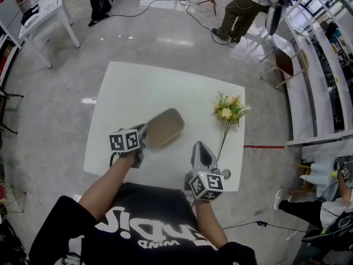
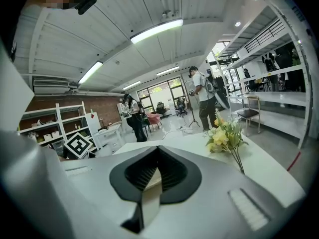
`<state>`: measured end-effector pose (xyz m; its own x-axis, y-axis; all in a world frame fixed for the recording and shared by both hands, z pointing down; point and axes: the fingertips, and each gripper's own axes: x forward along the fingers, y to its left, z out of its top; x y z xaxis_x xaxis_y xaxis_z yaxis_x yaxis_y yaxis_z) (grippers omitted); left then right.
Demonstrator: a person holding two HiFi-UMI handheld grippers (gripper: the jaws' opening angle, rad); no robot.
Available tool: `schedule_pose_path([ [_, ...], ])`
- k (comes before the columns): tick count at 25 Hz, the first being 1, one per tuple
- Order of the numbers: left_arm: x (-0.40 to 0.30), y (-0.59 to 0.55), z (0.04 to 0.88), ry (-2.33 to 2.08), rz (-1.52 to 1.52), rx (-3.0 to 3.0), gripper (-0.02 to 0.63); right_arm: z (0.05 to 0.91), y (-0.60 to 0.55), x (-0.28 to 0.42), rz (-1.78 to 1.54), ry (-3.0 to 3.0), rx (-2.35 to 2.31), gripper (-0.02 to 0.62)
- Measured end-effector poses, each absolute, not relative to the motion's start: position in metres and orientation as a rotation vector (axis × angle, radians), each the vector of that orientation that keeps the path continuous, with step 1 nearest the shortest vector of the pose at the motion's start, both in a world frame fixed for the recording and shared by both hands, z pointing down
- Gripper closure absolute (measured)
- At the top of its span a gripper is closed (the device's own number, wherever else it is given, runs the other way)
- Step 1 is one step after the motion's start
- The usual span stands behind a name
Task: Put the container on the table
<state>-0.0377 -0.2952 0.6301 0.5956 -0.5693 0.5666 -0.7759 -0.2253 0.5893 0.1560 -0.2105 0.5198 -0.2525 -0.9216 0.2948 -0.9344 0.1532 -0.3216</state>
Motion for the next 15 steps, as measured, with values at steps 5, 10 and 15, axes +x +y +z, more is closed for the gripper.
schedule_pose_path([
  [5,-0.039,-0.295,0.641,-1.084,0.311,1.888,0.558,0.525,-0.213,0.153,0.712,-2.359,1.884,0.597],
  [10,-0.039,-0.298,0.649,-1.093,0.32,1.884,0.551,0.533,-0.216,0.154,0.715,-2.355,1.862,0.597],
  [15,-0.038,-0.297,0.646,-1.081,0.315,1.91,0.539,0.534,-0.219,0.151,0.711,-2.37,1.845,0.597],
])
